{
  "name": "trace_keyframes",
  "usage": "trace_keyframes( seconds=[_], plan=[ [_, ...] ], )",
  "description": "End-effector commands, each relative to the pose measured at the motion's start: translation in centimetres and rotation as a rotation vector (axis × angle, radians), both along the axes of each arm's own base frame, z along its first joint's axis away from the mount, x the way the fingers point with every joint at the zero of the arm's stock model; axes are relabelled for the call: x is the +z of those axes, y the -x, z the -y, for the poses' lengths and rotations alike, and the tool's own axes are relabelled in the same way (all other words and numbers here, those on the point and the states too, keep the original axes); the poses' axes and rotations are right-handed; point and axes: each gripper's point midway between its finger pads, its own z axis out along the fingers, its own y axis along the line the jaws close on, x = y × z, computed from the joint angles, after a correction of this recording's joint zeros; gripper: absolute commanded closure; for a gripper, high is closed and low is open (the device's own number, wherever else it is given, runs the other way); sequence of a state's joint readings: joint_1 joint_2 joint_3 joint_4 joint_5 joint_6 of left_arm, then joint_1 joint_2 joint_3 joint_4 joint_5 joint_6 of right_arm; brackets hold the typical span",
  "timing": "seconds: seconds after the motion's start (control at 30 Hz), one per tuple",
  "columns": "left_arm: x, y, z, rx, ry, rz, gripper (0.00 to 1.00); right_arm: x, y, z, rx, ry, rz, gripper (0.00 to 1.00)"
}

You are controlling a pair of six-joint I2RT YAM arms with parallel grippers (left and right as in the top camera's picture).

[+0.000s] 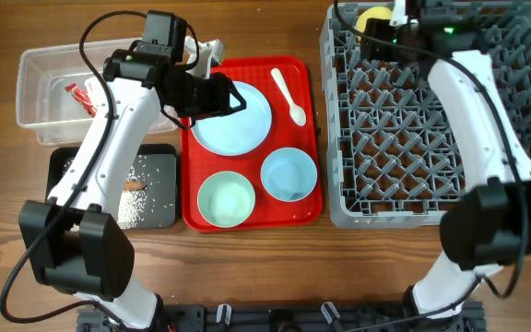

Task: Sort waste into correct bins and load items into the dishwasher rack
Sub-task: 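Lower the yellow cup into the rack with the right gripper and release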

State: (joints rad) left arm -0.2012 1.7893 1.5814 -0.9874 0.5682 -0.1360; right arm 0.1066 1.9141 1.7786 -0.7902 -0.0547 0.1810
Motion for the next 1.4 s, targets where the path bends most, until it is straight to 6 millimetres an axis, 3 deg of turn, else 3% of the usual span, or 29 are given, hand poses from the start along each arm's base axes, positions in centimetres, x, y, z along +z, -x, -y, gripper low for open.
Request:
trace_keyframes(
  seconds=[0.0, 0.03, 0.13, 0.2, 0.23, 0.27, 0.4, 0.57, 0.63, 0.67, 0.83, 1.1, 1.17, 1.23, 1.27, 1.33, 1.37],
  plan=[
    [0.3, 0.1, 0.0, 0.005, -0.005, 0.004, 0.59, -3.8, -1.3, -1.2, 0.050, -0.013, -0.055, 0.74],
    [0.3, 0.1, 0.0, 0.005, -0.005, 0.005, 0.58, -5.6, -1.4, -1.2, 0.050, -0.010, -0.088, 0.73],
    [0.3, 0.1, 0.0, 0.005, -0.005, 0.005, 0.58, -7.9, -1.4, -1.2, 0.050, -0.005, -0.135, 0.69],
    [0.3, 0.1, 0.0, 0.005, -0.005, 0.005, 0.58, -8.1, -1.4, -1.2, 0.049, -0.005, -0.138, 0.61],
    [0.3, 0.1, 0.0, 0.005, -0.005, 0.006, 0.58, -8.0, -1.4, -1.2, 0.049, -0.005, -0.137, 0.46],
    [0.3, 0.1, 0.0, 0.005, -0.005, 0.005, 0.57, -8.0, -1.4, -1.2, 0.049, -0.005, -0.137, 0.40],
    [0.2, 0.1, 0.0, 0.005, -0.005, 0.004, 0.57, -7.6, -1.6, -0.9, 0.041, 0.008, -0.127, 0.30],
    [0.2, 0.2, 0.0, 0.004, -0.006, 0.001, 0.57, -7.0, -1.7, -0.9, 0.038, 0.008, -0.113, 0.30],
    [0.2, 0.2, 0.0, 0.004, -0.006, 0.002, 0.57, -6.7, -1.7, -0.9, 0.038, 0.008, -0.107, 0.36],
    [0.2, 0.2, 0.0, 0.004, -0.006, 0.002, 0.57, -6.3, -1.7, -0.9, 0.038, 0.007, -0.097, 0.44],
    [0.2, 0.2, 0.0, 0.004, -0.006, 0.002, 0.57, -2.3, -1.5, -0.9, 0.038, 0.000, -0.017, 0.55],
    [0.2, 0.2, 0.0, 0.004, -0.006, 0.000, 0.57, -2.7, -0.6, -0.8, 0.038, 0.003, -0.055, 0.61],
    [0.1, 0.2, 0.0, 0.004, -0.007, -0.003, 0.57, -1.8, 0.2, -0.7, 0.038, 0.002, -0.059, 0.63],
    [-0.2, 0.4, 0.0, 0.004, -0.009, -0.010, 0.56, 1.2, 1.4, -0.7, 0.040, -0.009, -0.025, 0.64],
    [-0.3, 0.4, 0.0, 0.004, -0.009, -0.013, 0.56, 3.4, 2.8, -0.6, 0.031, -0.023, -0.004, 0.66],
    [-0.3, 0.4, 0.0, 0.004, -0.009, -0.013, 0.56, 5.6, 5.5, -0.5, 0.026, -0.042, -0.020, 0.71],
    [-0.3, 0.4, 0.0, 0.004, -0.009, -0.013, 0.56, 6.4, 8.4, -0.7, 0.040, -0.061, -0.072, 0.74]
  ],
)
